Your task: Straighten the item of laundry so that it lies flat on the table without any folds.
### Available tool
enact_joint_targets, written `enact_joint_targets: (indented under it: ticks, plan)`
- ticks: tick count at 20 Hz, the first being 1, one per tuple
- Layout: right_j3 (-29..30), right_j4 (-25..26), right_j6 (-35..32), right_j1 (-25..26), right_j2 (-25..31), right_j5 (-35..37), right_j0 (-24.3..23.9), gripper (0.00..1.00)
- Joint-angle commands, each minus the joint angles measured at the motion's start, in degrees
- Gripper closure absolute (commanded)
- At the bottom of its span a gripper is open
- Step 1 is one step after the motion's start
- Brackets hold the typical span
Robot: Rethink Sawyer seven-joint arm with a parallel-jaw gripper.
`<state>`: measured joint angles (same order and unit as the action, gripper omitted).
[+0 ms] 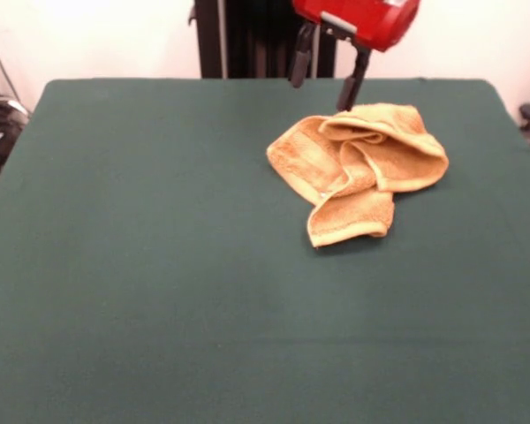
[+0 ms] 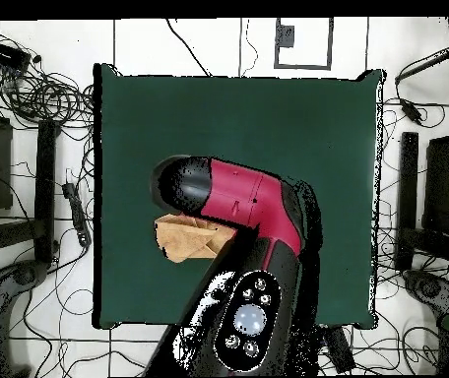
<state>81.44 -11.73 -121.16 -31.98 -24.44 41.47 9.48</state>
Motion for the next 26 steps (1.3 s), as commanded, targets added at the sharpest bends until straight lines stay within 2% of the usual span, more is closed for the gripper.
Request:
enact_joint_targets:
  ticks: [1,10,26]
  plan:
    - [1.4,1.7,-1.9,3.5,9.3,1.8,0.9,0.0]
    - [2.7,2.6,-1.6,2.7,10.9,0.5,-0.2,0.0]
    - [0.2,4.0,-2.7,3.3,9.8,3.2,1.0,0.0]
